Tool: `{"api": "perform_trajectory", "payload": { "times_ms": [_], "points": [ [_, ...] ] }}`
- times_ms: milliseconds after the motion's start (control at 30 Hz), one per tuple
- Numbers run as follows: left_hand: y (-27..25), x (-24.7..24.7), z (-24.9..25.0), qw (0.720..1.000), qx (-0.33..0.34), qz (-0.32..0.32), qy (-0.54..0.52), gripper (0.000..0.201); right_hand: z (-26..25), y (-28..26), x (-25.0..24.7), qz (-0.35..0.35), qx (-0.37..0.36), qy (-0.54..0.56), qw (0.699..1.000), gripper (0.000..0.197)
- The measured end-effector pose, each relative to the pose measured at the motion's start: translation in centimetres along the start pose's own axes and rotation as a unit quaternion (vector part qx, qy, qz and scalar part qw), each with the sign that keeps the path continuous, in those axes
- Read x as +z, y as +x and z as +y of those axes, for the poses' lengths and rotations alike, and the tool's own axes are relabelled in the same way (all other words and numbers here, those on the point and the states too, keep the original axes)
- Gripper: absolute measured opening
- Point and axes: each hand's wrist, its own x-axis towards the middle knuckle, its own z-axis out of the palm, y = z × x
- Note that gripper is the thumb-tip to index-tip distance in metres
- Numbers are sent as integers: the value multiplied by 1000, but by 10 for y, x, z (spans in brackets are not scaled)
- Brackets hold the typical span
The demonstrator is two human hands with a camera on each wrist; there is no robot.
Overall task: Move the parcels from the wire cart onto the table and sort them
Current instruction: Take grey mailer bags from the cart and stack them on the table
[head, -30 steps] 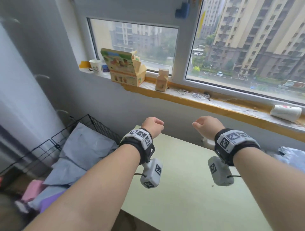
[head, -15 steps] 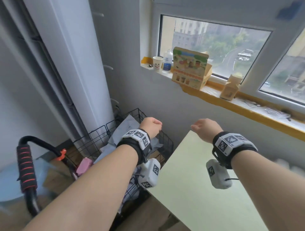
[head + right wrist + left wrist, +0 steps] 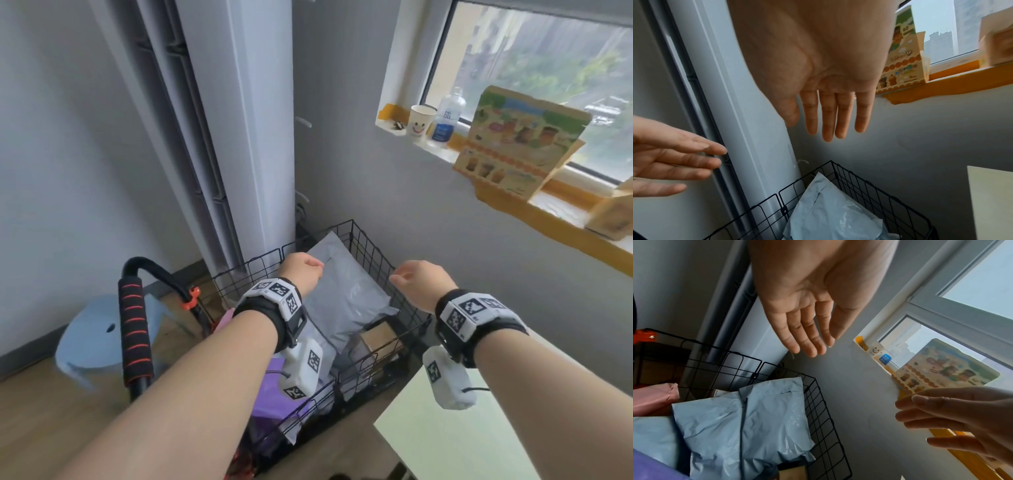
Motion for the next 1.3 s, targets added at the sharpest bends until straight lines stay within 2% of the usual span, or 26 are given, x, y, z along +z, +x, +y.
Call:
{"api": "perform_trajectory", "payload": {
  "times_ms": [333, 433, 567, 1000, 1300],
  "points": [
    [70, -4, 2, 999, -30, 30, -9, 17, -8, 94, 1, -28, -20, -9, 999, 28],
    [100, -2, 0, 998, -45, 49, -14, 23, -6, 124, 5, -31, -22, -1, 999, 27],
    [121, 3, -11, 997, -58, 41, -11, 23, 2, 155, 21, -39, -16, 14, 999, 25],
    [181, 18, -65, 996, -79, 22, 25, 15, 2, 203, 98, -115, 52, 26, 992, 35],
    [237, 35, -97, 995, -97, 10, 17, 26, 16, 250, 131, -142, 86, 38, 985, 41]
  ]
}}
